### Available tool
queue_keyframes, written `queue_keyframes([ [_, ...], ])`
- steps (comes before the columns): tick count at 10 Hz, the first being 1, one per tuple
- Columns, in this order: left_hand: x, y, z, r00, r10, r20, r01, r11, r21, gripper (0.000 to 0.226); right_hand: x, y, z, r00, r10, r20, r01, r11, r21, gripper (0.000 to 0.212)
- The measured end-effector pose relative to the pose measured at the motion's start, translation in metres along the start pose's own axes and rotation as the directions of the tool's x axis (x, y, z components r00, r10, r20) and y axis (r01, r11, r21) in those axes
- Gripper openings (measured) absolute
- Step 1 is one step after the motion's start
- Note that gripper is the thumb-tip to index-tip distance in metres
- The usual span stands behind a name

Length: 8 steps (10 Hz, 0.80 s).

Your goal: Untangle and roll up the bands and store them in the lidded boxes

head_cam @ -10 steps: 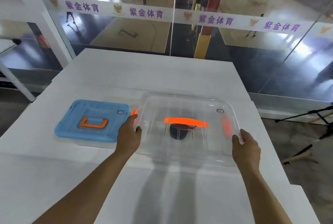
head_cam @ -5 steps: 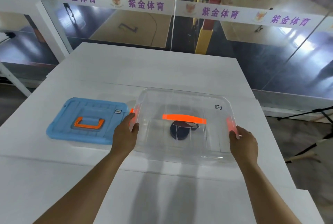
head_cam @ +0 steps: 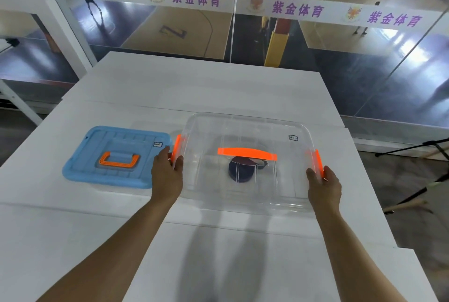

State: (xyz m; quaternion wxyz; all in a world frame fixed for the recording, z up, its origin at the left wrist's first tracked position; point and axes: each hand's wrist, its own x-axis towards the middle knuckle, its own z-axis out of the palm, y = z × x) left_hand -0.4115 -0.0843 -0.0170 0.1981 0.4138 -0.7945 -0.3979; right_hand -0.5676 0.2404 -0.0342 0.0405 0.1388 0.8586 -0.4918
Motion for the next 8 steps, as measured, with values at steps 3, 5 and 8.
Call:
queue_keyframes([
  [3, -0.004, 0.004, 0.001, 0.963, 0.263, -0.063, -0.239, 0.936, 0.259, 0.016, -0.011, -0.009, 0.001, 0.981, -0.158, -0.110, 0.149, 0.985, -0.090, 0.035],
  [5, 0.001, 0.014, -0.007, 0.964, 0.262, 0.052, -0.266, 0.920, 0.288, 0.025, -0.013, -0.017, -0.002, 0.971, -0.230, -0.060, 0.203, 0.934, -0.293, 0.035],
  [8, -0.015, 0.057, -0.044, 0.849, 0.493, 0.189, -0.525, 0.755, 0.393, 0.036, -0.056, -0.067, -0.016, 0.834, -0.548, 0.064, 0.541, 0.788, -0.294, 0.050],
])
